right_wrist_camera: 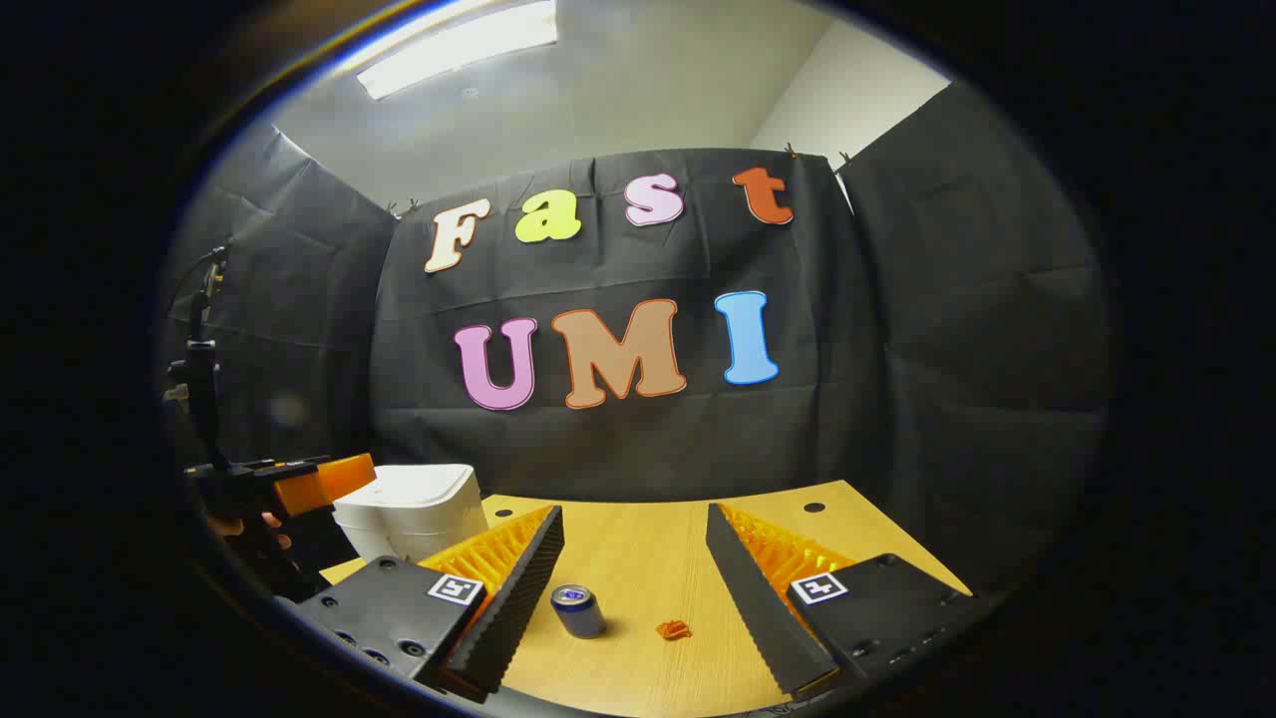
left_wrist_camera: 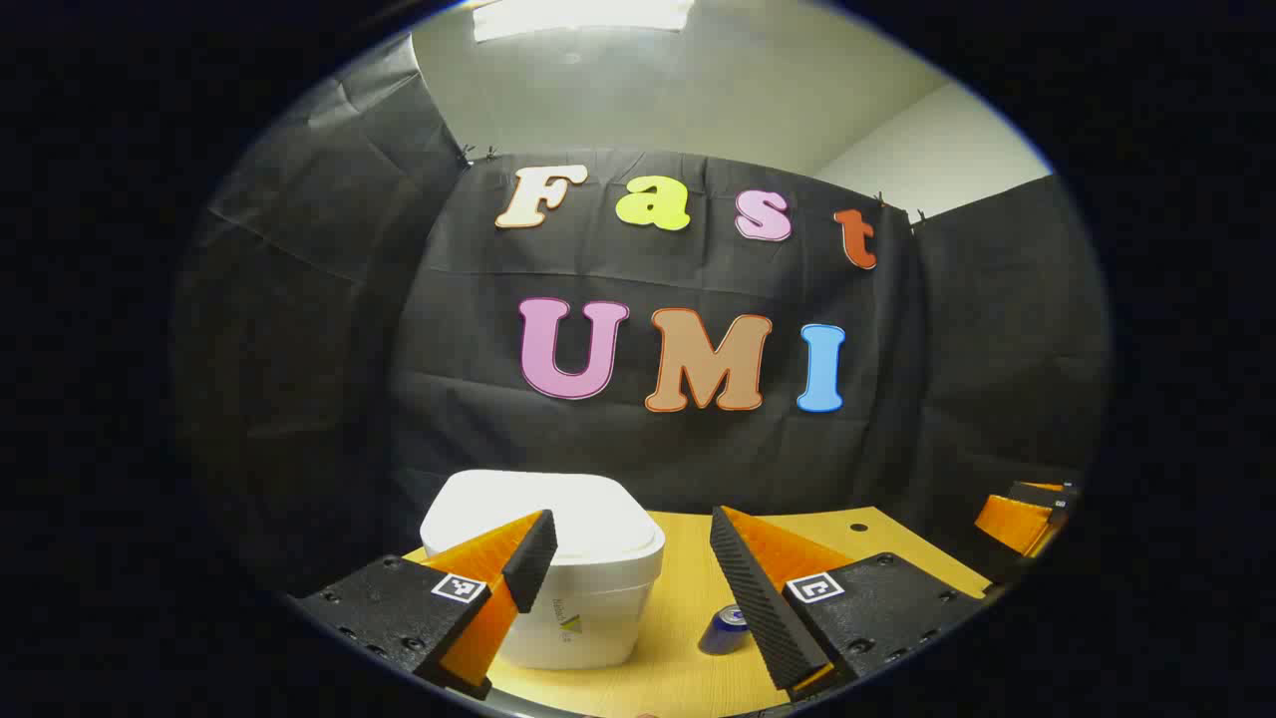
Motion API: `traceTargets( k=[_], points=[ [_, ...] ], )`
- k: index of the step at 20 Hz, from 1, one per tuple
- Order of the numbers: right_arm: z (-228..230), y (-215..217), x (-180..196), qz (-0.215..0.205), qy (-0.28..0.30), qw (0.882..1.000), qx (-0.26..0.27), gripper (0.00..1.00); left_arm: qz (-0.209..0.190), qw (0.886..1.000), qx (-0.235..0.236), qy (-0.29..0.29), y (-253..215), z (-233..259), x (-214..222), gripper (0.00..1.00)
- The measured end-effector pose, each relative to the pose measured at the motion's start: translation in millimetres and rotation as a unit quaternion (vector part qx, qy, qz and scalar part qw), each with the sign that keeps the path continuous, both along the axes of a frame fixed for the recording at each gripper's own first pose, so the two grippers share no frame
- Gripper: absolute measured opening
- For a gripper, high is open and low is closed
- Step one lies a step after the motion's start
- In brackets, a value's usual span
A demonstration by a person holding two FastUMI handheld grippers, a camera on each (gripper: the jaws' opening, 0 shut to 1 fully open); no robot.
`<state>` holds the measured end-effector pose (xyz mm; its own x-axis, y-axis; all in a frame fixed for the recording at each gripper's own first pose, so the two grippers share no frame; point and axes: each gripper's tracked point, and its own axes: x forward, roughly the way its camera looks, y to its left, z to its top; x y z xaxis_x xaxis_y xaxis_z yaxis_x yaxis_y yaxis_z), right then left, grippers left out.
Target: Press the lid of the desktop garbage bin to open it, pick up the crumpled paper on the desktop and throw it into the bin, then pick up the pop can on the desktop and drop it into the bin, and finally close the garbage bin lid.
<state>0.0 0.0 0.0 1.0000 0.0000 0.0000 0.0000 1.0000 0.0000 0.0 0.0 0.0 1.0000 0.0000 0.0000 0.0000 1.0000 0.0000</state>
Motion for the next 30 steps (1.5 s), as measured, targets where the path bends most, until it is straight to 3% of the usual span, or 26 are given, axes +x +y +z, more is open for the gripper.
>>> traceTargets(
  k=[30],
  points=[
    [-13,36,44,0.051,0.024,0.998,-0.028,0.96,0.033,0.999,0.014,-0.005,31,3,17,0.93]
  ],
)
